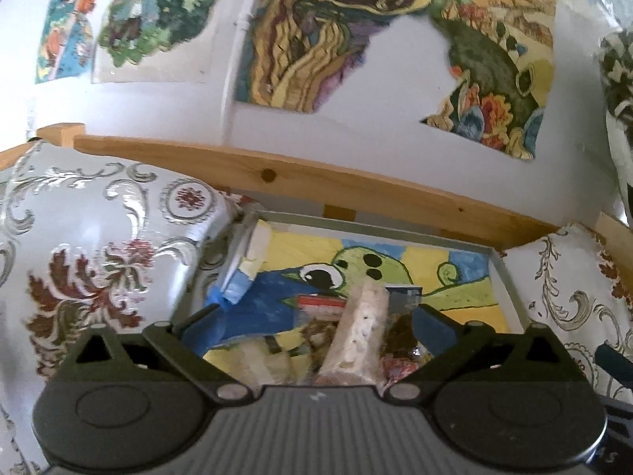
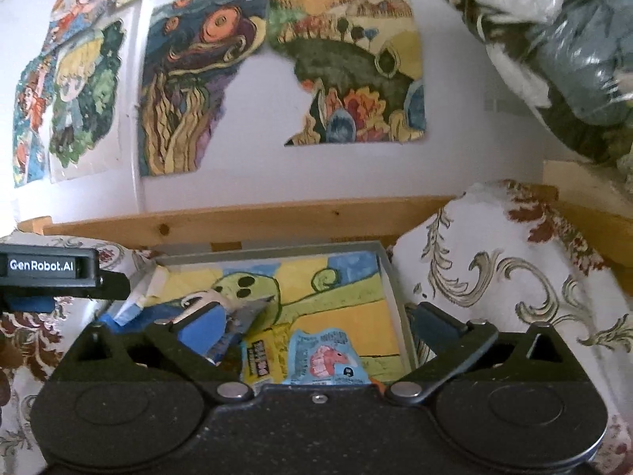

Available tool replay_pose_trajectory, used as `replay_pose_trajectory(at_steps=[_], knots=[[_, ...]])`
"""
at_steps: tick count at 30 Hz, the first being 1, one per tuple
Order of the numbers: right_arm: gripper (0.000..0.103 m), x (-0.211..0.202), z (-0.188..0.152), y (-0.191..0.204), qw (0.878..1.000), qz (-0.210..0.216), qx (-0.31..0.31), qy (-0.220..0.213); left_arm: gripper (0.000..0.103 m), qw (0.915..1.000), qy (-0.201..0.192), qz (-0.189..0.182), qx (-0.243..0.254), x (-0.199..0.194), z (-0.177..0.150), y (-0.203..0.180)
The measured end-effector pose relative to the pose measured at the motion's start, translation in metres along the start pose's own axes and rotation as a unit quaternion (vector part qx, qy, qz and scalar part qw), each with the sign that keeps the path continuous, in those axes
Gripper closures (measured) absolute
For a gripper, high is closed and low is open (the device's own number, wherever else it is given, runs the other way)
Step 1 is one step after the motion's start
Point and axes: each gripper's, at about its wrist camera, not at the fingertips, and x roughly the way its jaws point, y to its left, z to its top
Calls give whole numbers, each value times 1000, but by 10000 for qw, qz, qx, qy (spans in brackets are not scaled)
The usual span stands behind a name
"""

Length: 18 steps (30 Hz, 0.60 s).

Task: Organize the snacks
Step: 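Withdraw both open tools from the tray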

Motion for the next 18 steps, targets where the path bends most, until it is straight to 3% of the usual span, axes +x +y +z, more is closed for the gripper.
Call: replay_pose_trajectory(at_steps=[18], knots=[[1,-78,0,17,9990,-1,-78,-432,0,9990,-277,332,-145,-70,-29,36]])
